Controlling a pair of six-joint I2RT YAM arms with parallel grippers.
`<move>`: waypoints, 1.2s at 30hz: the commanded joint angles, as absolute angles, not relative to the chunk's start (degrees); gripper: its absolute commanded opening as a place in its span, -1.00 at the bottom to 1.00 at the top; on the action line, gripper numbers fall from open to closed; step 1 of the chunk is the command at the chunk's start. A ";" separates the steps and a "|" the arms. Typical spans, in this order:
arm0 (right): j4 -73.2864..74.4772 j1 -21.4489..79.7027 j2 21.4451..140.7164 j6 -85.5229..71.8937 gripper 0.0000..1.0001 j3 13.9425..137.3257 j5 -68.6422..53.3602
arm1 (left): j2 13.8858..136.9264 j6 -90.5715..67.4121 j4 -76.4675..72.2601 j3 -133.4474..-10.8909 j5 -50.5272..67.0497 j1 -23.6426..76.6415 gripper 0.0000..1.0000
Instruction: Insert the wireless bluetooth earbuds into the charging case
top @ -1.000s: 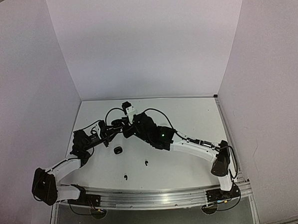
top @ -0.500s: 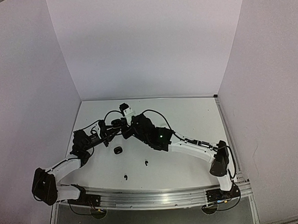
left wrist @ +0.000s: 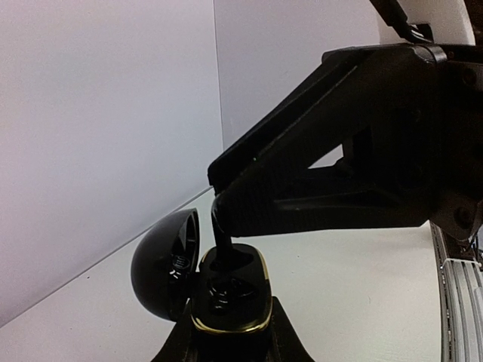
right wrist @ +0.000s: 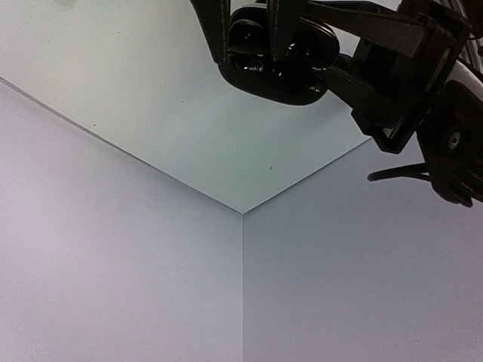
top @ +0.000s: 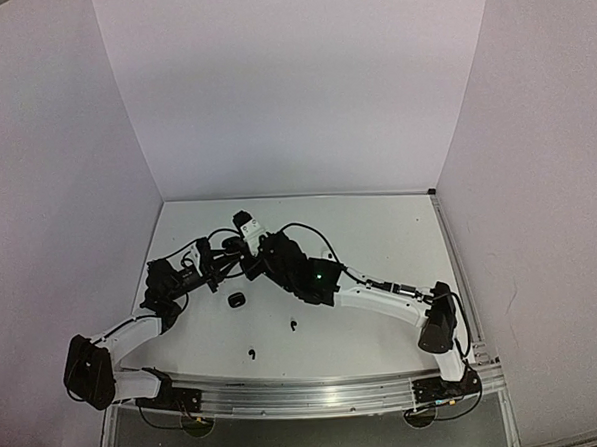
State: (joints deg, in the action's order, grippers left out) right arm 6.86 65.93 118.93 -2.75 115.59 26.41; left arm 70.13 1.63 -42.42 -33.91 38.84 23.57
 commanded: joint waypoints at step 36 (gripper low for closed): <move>7.96 63.94 111.85 -11.30 0.26 117.16 18.90 | 68.24 -3.66 -37.84 -35.42 31.65 23.64 -1.00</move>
State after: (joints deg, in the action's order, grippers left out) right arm 8.36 66.10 119.37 -6.67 114.76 22.11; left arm 69.30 0.28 -38.71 -33.71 34.99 23.57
